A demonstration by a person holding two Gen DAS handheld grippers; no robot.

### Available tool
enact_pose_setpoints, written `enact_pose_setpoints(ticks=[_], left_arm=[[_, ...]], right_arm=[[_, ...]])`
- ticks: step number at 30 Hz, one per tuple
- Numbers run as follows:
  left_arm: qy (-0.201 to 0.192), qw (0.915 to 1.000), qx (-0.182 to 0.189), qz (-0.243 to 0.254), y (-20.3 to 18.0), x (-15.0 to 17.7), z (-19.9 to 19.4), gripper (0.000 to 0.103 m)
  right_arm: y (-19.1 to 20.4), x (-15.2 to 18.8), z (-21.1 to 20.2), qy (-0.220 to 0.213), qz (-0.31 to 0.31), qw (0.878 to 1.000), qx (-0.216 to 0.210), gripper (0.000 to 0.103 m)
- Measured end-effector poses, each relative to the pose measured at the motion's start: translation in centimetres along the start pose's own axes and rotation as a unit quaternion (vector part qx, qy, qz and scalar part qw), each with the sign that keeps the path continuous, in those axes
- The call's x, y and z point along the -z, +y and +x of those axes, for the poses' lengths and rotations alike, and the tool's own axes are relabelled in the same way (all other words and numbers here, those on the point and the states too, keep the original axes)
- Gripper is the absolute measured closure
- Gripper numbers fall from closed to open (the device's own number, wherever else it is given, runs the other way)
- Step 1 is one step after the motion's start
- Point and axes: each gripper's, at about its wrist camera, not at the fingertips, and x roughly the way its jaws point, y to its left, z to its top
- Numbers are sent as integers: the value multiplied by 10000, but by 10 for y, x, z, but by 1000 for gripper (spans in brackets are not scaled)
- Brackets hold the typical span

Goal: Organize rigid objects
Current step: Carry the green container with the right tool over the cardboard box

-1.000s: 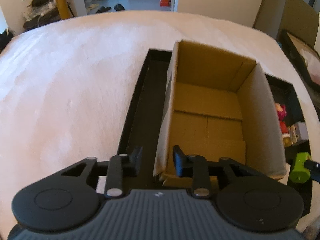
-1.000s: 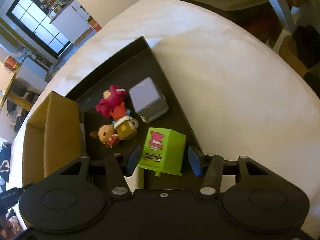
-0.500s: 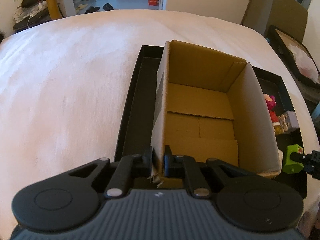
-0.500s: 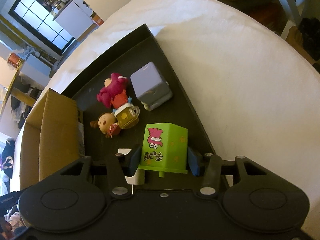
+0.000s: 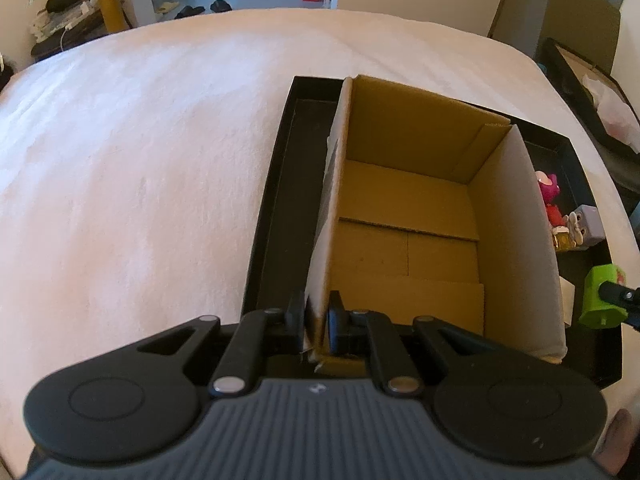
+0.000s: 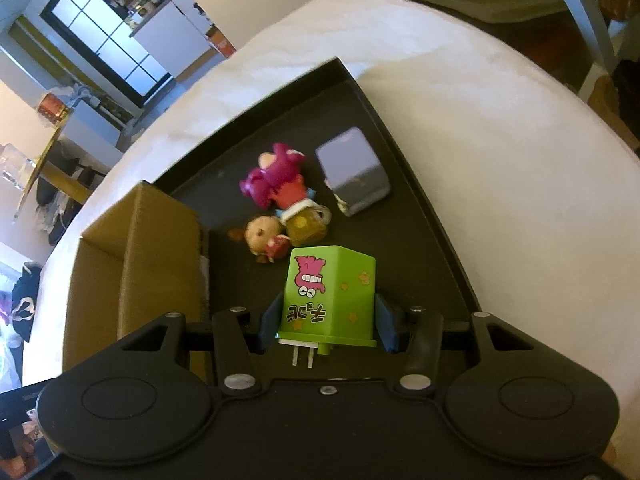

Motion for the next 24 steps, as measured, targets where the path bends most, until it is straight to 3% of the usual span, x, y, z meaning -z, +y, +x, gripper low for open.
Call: enact_pose_setpoints(ticks=[24], left_arm=[[204,9984,379,-362,5,3,8,84]], right_arm=[[85,-7,-22,-284,-874,9956,-161,55]])
